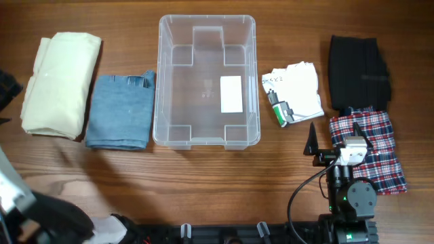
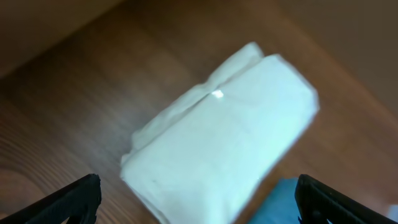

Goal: Pack container
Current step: 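Move the left gripper over to the folded cream cloth, then lower the left gripper and pinch the cream cloth's edge, then lift the cream cloth with the left gripper and carry it into the container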

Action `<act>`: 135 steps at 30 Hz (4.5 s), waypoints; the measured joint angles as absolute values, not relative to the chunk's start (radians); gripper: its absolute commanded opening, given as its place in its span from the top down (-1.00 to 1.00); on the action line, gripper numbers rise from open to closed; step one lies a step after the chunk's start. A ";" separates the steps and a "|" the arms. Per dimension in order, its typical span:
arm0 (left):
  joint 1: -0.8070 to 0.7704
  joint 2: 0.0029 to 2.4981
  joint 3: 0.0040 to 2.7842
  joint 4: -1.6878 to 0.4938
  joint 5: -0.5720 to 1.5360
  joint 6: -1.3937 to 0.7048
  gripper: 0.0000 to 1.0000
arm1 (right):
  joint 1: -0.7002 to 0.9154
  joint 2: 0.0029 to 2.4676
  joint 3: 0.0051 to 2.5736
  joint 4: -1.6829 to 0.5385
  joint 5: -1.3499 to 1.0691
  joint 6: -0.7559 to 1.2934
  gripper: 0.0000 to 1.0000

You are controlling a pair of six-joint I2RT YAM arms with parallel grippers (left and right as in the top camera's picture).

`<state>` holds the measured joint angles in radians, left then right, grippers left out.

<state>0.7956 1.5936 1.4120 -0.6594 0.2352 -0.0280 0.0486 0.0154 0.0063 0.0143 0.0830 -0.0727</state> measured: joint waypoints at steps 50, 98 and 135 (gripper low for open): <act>0.819 2.136 1.445 -0.556 0.525 0.207 -0.72 | 0.049 0.015 0.006 0.014 0.083 -0.073 -0.99; 0.727 2.174 1.424 -0.295 0.476 0.370 -0.97 | 0.049 0.015 0.006 0.014 0.083 -0.073 -1.00; 0.732 1.918 1.411 -0.231 0.483 0.152 0.92 | 0.049 0.015 0.006 0.014 0.083 -0.073 -0.99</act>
